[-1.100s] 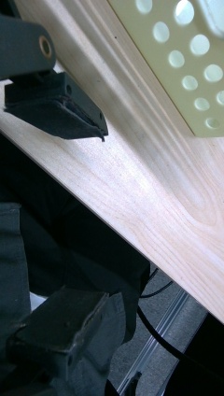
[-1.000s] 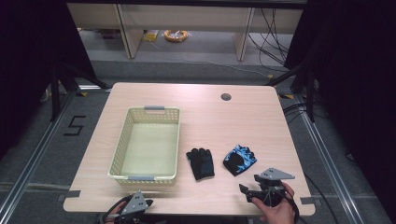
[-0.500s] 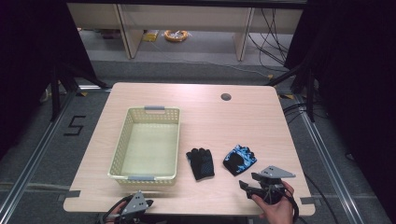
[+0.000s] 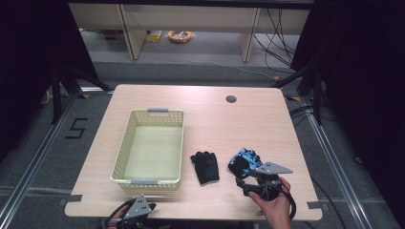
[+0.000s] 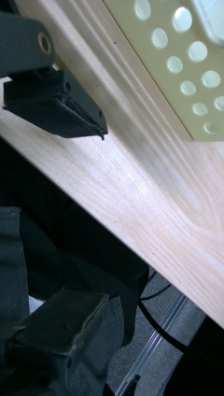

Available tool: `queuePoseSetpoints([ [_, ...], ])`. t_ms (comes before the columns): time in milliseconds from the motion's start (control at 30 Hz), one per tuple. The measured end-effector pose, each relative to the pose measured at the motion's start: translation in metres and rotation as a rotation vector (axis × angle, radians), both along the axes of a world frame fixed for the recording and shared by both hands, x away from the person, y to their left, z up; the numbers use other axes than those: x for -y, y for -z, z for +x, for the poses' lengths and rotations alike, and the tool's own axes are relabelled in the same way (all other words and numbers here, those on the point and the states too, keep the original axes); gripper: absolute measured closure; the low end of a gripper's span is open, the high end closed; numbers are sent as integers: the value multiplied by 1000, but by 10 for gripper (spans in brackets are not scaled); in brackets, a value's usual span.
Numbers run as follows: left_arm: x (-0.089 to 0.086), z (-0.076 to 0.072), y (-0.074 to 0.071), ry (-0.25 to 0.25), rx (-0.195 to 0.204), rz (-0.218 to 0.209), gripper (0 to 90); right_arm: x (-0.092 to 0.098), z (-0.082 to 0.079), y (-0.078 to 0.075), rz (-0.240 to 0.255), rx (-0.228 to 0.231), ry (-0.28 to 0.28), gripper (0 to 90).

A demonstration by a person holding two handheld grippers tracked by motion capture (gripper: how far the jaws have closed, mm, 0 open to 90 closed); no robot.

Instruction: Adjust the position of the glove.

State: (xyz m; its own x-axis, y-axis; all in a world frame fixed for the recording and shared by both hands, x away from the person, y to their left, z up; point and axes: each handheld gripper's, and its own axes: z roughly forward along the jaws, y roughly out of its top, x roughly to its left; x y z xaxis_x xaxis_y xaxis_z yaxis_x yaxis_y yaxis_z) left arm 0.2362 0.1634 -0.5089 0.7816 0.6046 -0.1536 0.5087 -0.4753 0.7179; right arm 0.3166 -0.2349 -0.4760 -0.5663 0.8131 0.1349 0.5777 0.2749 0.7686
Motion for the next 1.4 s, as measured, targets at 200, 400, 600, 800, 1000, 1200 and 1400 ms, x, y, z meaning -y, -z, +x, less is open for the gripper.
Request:
queuePoseSetpoints([
  [200,2,-1,1,-14,1,-17,157,-11,10,-3,-11,-8,-22,379],
  [400,2,-2,1,-17,-7,-34,156,-28,23,-8,-9,-13,-42,408],
  [600,2,-2,1,-18,-8,-37,157,-44,39,-9,-30,-4,-72,410],
  [800,-1,0,0,2,-1,5,157,-57,52,-5,-61,-28,-74,408],
  [1000,-1,0,-1,6,-5,10,156,-72,65,2,-91,-72,-77,475],
  [1200,-1,0,0,-9,-4,-16,156,-80,76,10,-107,-100,-47,540],
  [1400,-1,0,-1,-3,0,-7,156,-87,83,17,-114,-115,-29,553],
])
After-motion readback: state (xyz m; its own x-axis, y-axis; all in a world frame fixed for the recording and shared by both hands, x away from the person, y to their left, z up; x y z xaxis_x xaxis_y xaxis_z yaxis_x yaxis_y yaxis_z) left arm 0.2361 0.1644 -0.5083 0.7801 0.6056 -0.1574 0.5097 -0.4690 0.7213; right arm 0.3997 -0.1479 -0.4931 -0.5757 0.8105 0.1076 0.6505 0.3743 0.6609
